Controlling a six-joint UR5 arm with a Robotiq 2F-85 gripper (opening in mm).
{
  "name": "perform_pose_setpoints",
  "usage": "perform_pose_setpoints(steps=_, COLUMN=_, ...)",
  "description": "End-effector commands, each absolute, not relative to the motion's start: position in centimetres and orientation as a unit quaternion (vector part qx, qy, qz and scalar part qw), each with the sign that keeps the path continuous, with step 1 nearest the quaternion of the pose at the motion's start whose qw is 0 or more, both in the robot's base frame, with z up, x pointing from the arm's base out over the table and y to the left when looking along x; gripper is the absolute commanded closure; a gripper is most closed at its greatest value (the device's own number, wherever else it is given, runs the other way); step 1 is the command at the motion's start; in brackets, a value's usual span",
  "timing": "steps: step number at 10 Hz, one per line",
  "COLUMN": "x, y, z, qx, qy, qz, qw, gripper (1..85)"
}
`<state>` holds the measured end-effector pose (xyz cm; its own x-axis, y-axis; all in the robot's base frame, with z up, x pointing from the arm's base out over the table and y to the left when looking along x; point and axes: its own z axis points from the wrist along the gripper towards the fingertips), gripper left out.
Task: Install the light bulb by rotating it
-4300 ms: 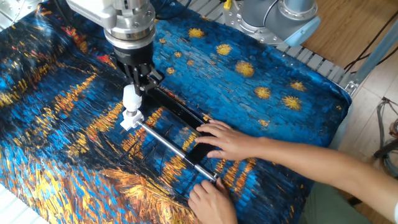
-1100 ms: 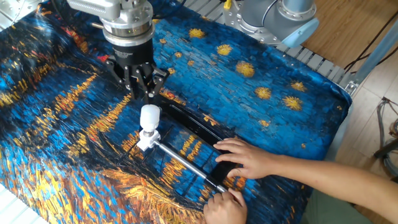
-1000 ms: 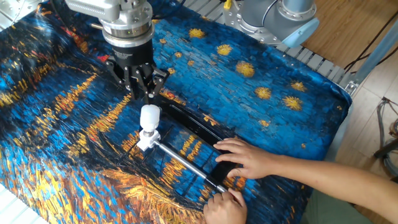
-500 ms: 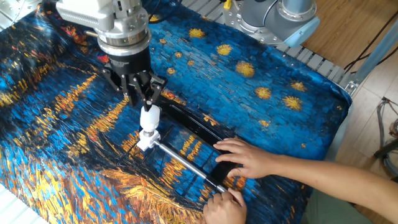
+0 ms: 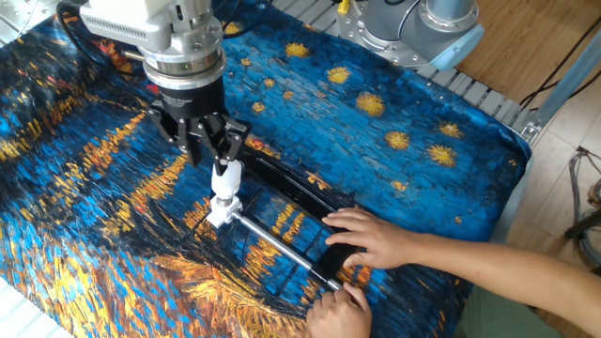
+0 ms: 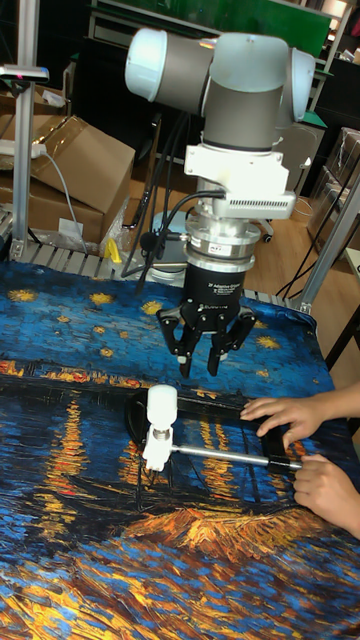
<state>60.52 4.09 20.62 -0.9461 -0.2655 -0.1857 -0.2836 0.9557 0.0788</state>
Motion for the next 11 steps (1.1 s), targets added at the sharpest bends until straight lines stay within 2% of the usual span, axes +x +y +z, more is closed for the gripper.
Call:
perform_pose_setpoints(steps=1, x=61.0, y=3.8, z=21.0, qx=-0.148, qy=0.983, qz=0.048, qw=0.102, gripper=39.3)
perform_pose_setpoints(steps=4, x=60.3, y=2.5, z=21.0, qx=-0.150, qy=0.984, qz=0.034, qw=0.094, gripper=39.7)
perform_pose_setpoints(steps=5, x=60.6, y=2.8, z=21.1, qx=-0.145, qy=0.985, qz=0.033, qw=0.092, gripper=42.7)
perform_pose_setpoints(steps=11, x=60.7, y=3.1, z=21.2, qx=-0.141, qy=0.985, qz=0.039, qw=0.096, gripper=41.3)
